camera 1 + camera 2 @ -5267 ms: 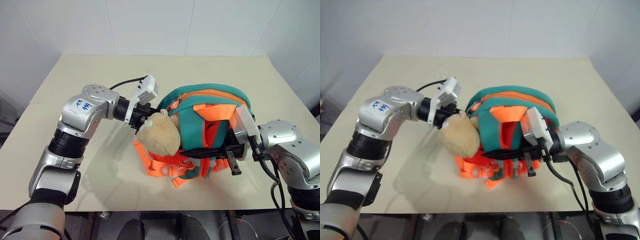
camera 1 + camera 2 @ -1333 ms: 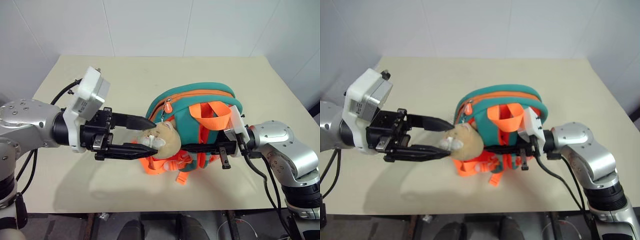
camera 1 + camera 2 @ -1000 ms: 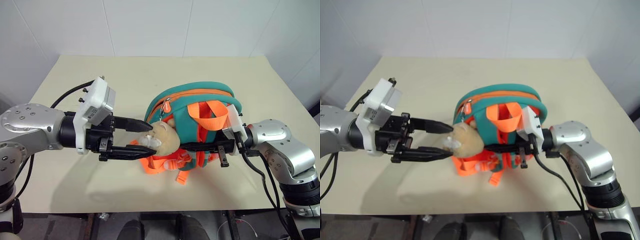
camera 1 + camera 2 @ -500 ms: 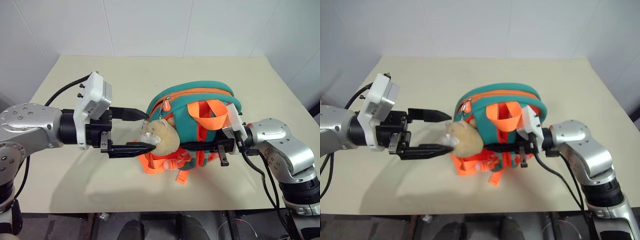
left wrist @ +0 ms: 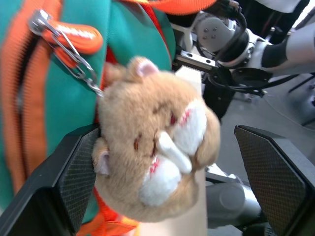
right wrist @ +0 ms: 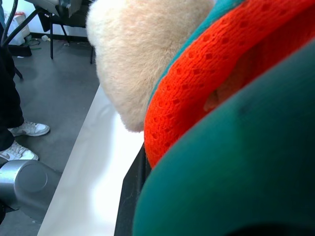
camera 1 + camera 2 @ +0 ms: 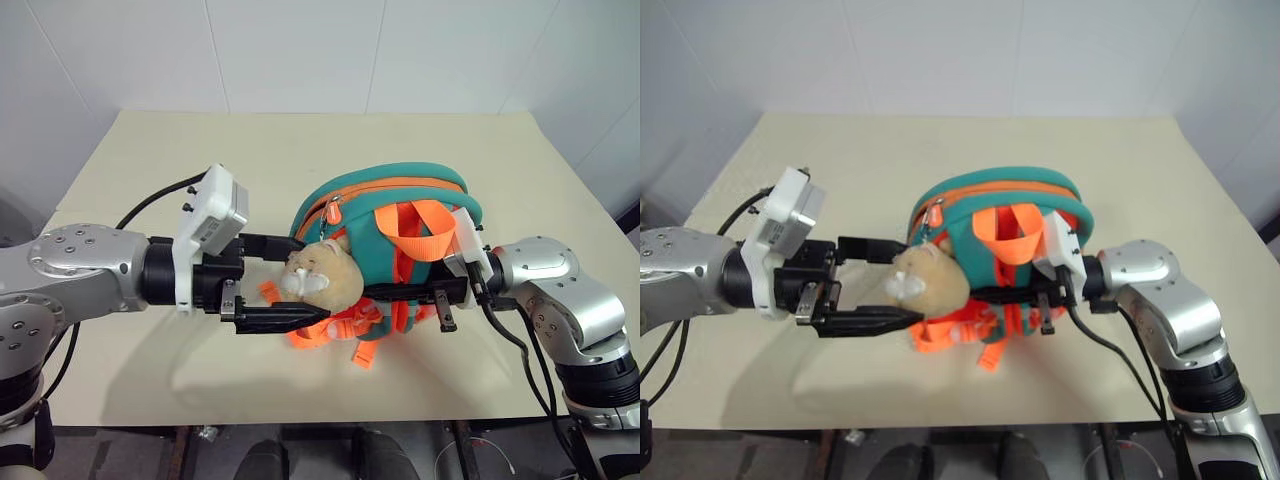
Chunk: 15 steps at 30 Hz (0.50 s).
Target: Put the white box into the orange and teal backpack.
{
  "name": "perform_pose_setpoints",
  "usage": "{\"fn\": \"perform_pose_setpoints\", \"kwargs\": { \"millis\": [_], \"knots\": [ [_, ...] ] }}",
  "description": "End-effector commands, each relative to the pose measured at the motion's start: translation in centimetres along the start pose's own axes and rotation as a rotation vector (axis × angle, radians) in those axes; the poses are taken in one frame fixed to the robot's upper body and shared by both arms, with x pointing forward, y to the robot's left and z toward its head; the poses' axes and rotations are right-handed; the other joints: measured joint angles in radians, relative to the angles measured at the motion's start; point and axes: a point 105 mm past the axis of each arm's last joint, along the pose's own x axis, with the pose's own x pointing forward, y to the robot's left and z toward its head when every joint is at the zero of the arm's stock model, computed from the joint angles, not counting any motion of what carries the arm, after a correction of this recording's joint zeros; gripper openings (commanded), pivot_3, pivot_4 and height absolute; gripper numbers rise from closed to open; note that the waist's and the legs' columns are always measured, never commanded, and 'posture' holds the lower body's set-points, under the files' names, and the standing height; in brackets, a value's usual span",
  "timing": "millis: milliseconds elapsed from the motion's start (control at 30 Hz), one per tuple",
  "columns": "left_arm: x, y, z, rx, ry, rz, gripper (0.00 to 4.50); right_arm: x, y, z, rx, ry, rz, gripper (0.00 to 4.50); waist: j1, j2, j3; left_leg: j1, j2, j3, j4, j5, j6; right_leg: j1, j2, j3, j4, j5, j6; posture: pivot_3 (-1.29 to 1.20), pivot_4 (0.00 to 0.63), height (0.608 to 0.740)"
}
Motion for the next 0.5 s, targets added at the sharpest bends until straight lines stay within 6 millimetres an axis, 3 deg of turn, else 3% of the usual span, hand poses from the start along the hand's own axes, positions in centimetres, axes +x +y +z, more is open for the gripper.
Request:
{"fn": "perform_pose_setpoints", "kwargs": {
  "millis": [33, 333, 500],
  "knots": [
    [0.6, 0.3, -0.7, 0.028, 0.056, 0.024, 4.48, 0.2, 0.0, 1.0, -0.048, -0.024, 0.003, 0.50, 0.000, 0.000, 0.000, 0.000, 0.000, 0.000, 0.000, 0.000, 0.000, 0.000, 0.000, 0.000, 0.000, 0.000, 0.000, 0.00, 0.150, 0.740],
    [1.9, 0.9, 0.1, 0.122, 0.034, 0.040, 4.48, 0.3, -0.1, 1.0, -0.051, -0.026, 0.002, 0.50, 0.001, 0.000, 0.000, 0.000, 0.000, 0.000, 0.000, 0.000, 0.000, 0.000, 0.000, 0.000, 0.000, 0.000, 0.000, 0.00, 0.150, 0.740],
    [2.1, 1.3, 0.7, 0.143, 0.001, 0.063, 3.30, 0.3, -0.1, 1.0, -0.052, -0.026, 0.001, 0.50, 0.002, 0.000, 0.000, 0.000, 0.000, 0.000, 0.000, 0.000, 0.000, 0.000, 0.000, 0.000, 0.000, 0.000, 0.000, 0.00, 0.150, 0.740]
  ]
}}
